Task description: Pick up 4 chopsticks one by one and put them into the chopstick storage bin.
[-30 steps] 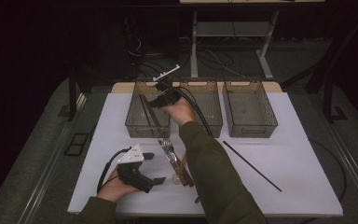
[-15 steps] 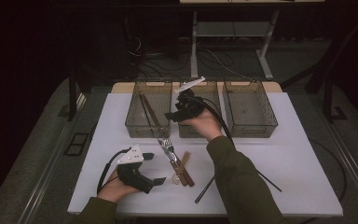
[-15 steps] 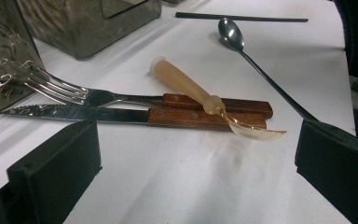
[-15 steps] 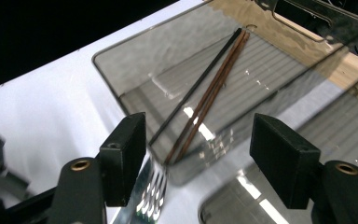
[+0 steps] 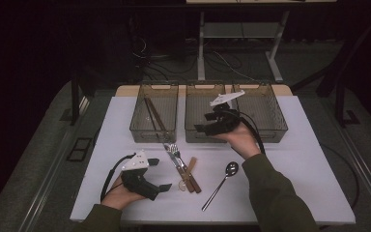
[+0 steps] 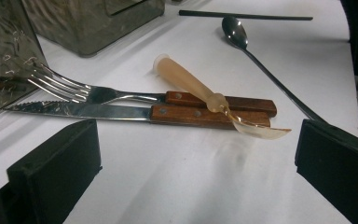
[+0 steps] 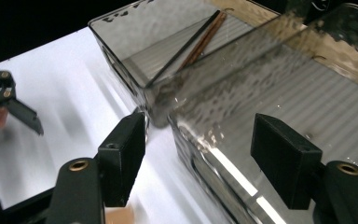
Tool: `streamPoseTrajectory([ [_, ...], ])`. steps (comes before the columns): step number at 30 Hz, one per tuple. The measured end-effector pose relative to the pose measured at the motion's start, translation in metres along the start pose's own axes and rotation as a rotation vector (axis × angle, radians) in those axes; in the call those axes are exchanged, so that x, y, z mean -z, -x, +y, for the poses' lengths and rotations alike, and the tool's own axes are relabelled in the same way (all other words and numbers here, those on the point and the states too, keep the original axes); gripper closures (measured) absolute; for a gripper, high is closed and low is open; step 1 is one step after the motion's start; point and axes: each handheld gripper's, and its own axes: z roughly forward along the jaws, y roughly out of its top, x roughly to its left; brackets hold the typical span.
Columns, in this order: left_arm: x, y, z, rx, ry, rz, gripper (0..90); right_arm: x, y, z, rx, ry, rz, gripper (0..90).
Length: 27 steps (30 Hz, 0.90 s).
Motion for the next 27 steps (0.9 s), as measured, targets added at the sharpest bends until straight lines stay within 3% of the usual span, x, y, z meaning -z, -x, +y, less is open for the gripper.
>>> streamPoseTrajectory([
  [12,-0.001,-0.001,0.000,0.000,-0.023,0.013,0.0,0.044,0.015,-0.055,-0.021,0.007,-0.018,35.5],
  [21,-0.001,0.000,0.000,-0.005,-0.030,0.014,0.0,0.078,0.022,-0.093,-0.074,0.018,-0.064,47.6],
  [27,-0.001,0.001,0.000,-0.009,-0.030,0.015,0.0,0.089,0.023,-0.118,-0.090,-0.020,-0.091,56.4],
])
